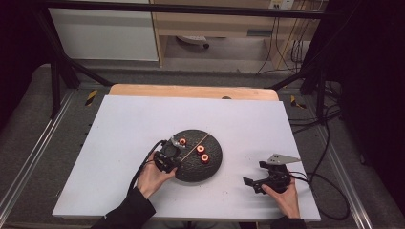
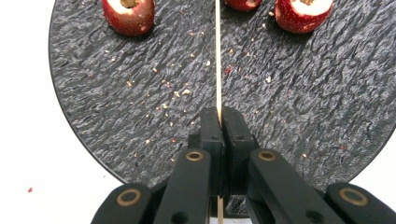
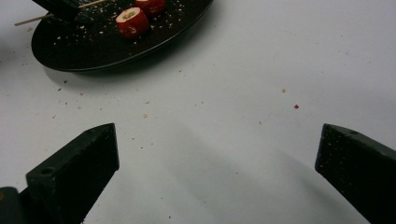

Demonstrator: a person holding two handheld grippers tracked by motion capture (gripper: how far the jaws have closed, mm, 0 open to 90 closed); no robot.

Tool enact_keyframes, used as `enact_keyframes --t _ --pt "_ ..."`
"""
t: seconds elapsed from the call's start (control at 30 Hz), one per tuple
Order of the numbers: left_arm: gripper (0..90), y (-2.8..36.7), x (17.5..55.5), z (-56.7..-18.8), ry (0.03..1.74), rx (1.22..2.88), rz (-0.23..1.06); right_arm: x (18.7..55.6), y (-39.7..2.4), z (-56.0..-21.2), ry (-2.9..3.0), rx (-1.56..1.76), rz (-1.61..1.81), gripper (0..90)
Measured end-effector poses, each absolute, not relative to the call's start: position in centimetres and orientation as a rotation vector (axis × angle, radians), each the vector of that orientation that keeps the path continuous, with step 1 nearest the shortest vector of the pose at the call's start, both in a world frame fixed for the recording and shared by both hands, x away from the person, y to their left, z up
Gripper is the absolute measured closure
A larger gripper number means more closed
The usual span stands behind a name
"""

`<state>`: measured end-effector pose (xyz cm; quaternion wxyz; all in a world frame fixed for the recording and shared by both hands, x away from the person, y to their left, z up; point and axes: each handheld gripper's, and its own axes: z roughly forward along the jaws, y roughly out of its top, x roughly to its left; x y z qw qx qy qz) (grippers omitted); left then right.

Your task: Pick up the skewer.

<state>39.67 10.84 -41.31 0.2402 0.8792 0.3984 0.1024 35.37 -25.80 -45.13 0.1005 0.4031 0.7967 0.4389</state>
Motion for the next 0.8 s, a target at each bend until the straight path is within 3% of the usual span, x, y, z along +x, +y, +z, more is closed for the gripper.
enact_keyframes --t 0.8 --pt "88.3 17.6 37.1 -39.7 0.915 2.206 0.258 35.3 -25.8 -45.1 2.35 1.206 1.296 0.5"
